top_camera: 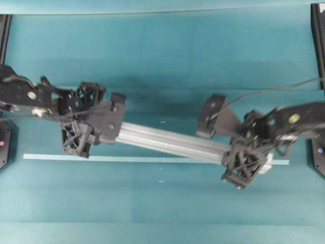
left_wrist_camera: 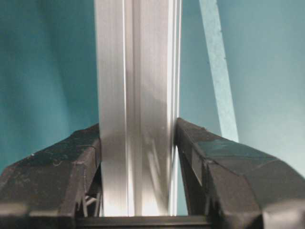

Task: Lift the metal rail with both hands.
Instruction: 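Lift the rail with both grippers, rotating it level and moving it back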

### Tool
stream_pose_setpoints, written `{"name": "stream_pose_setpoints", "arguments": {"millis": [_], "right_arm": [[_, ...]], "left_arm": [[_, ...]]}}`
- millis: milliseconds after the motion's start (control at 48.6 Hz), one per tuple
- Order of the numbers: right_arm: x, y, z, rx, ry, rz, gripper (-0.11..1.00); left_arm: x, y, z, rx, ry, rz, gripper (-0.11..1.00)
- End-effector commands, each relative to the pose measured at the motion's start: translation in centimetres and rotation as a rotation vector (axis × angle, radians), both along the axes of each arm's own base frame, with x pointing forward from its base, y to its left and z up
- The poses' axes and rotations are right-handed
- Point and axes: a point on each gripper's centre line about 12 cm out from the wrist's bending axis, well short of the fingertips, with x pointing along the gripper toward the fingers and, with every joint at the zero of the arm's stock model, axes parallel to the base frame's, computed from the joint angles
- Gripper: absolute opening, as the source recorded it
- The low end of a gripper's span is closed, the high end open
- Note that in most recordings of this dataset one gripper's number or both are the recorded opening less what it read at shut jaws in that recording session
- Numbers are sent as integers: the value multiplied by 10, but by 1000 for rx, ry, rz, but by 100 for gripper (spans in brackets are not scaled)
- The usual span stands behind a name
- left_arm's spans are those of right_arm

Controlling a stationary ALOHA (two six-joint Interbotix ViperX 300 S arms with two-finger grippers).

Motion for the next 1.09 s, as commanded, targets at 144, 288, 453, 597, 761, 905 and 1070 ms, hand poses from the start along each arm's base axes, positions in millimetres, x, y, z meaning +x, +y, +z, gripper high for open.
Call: {"name": "stream_pose_setpoints", "arguments": {"millis": [144, 288, 453, 597, 761, 905, 1070], "right_arm": [[-3, -14, 53, 8, -10, -34, 43], [-4, -15, 72, 11, -13, -32, 43], [-6, -17, 94, 9, -37, -32, 43], [-7, -17, 110, 10, -54, -27, 43], [-7, -17, 131, 4, -86, -4, 43], [-9, -21, 137, -18, -89, 46, 43], [-10, -28, 135, -45, -83, 107, 43]], "left_arm": [[10, -6, 57, 9, -55, -19, 39], [15, -11, 77, 7, -53, -33, 39], [16, -18, 93, 6, -38, -51, 39], [17, -19, 105, 5, -32, -53, 39], [17, -20, 129, 4, -61, -51, 39], [15, -19, 147, 7, -72, -50, 39], [10, -19, 163, 7, -71, -49, 39]]}}
